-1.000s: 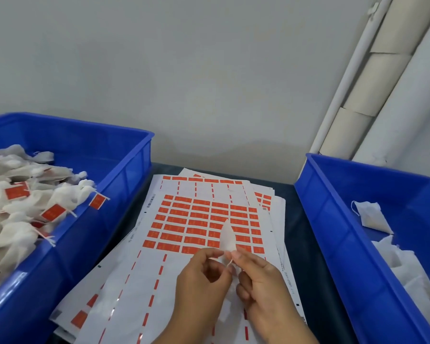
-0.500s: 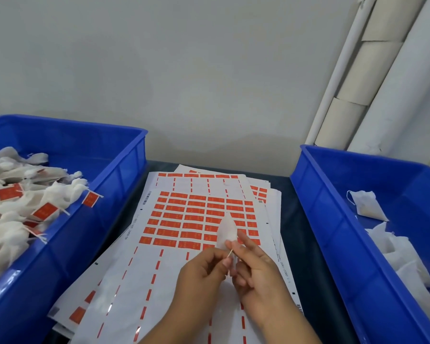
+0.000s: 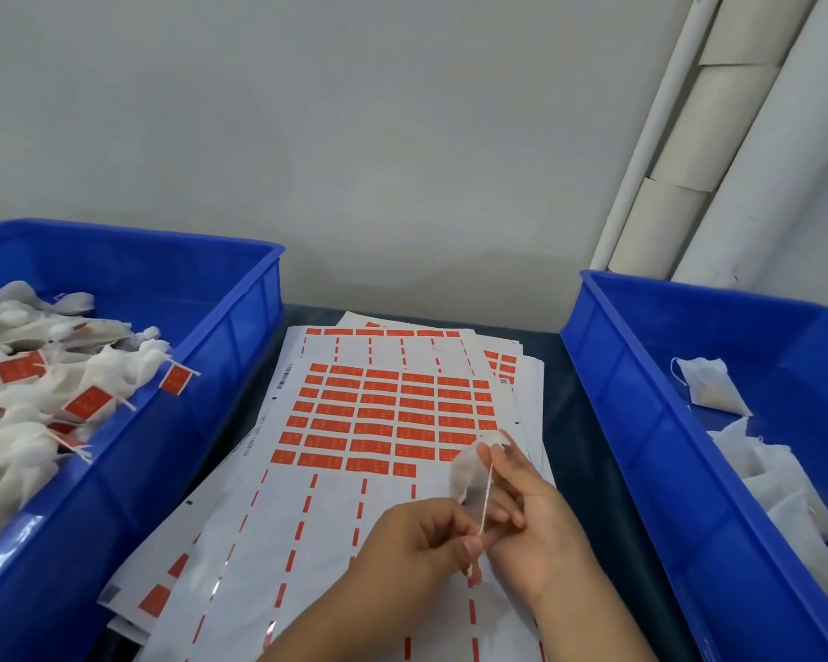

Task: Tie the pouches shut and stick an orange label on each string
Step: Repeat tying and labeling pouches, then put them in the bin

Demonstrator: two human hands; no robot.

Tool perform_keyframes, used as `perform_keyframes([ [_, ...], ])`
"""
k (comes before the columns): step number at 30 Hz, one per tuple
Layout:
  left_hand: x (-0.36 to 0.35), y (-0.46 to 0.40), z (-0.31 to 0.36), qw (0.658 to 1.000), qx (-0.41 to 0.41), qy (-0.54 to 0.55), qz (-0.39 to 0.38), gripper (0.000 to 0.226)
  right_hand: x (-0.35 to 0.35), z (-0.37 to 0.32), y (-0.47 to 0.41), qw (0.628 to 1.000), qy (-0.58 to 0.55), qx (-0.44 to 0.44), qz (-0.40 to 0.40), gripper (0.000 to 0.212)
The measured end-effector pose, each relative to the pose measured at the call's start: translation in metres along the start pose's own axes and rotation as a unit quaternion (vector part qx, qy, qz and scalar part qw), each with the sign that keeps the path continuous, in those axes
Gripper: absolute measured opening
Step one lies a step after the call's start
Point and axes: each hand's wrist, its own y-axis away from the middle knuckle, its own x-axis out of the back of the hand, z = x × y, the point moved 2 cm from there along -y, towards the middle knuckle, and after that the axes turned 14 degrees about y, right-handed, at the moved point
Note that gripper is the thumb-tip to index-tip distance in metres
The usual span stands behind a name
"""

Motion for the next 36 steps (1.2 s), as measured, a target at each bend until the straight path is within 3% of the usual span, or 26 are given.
perform_keyframes([
  [5, -0.011, 0.003, -0.002, 0.995, 0.051, -0.067, -0.056, 0.029, 0.013, -0.012, -0.004, 0.998, -0.001, 0.018, 0.055, 0.033],
  [9, -0.01, 0.002, -0.001, 0.999, 0.04, -0.037, -0.004, 0.025, 0.018, -0.022, -0.006, 0.996, 0.006, 0.075, 0.037, 0.047],
  [11, -0.006, 0.002, 0.002, 0.999, 0.02, -0.006, 0.034, 0.022, 0.018, -0.021, -0.006, 0.996, 0.015, 0.08, 0.035, 0.042],
  [13, 0.001, 0.001, 0.004, 0.995, -0.005, 0.03, 0.095, 0.019, 0.018, -0.019, -0.007, 0.991, 0.097, 0.083, 0.043, 0.032],
  [17, 0.015, -0.001, 0.008, 0.976, -0.053, 0.083, 0.197, 0.015, 0.01, -0.019, -0.006, 0.902, 0.397, 0.119, 0.122, 0.044],
  [20, 0.016, 0.001, 0.01, 0.968, -0.087, 0.084, 0.218, 0.014, 0.001, -0.01, -0.001, 0.818, 0.542, 0.18, 0.068, 0.026],
  [23, 0.017, 0.004, 0.013, 0.957, -0.118, 0.084, 0.25, 0.012, -0.001, -0.004, 0.001, 0.721, 0.648, 0.231, 0.076, 0.014],
  [26, 0.026, 0.003, 0.017, 0.937, -0.124, 0.088, 0.314, 0.011, -0.002, -0.006, 0.002, 0.689, 0.676, 0.252, 0.07, 0.017],
  [28, 0.034, 0.001, 0.017, 0.919, -0.105, 0.106, 0.366, 0.011, -0.003, -0.006, 0.004, 0.705, 0.673, 0.223, 0.023, 0.012],
  [31, 0.045, -0.002, 0.015, 0.897, -0.077, 0.116, 0.42, 0.012, -0.005, -0.005, 0.01, 0.78, 0.607, 0.137, -0.071, 0.013],
  [33, 0.048, -0.004, 0.011, 0.892, -0.063, 0.103, 0.436, 0.011, -0.009, -0.007, 0.017, 0.816, 0.559, 0.081, -0.124, 0.003],
  [36, 0.048, -0.006, 0.005, 0.891, -0.052, 0.054, 0.448, 0.003, -0.009, -0.009, 0.023, 0.792, 0.576, 0.05, -0.194, 0.03],
])
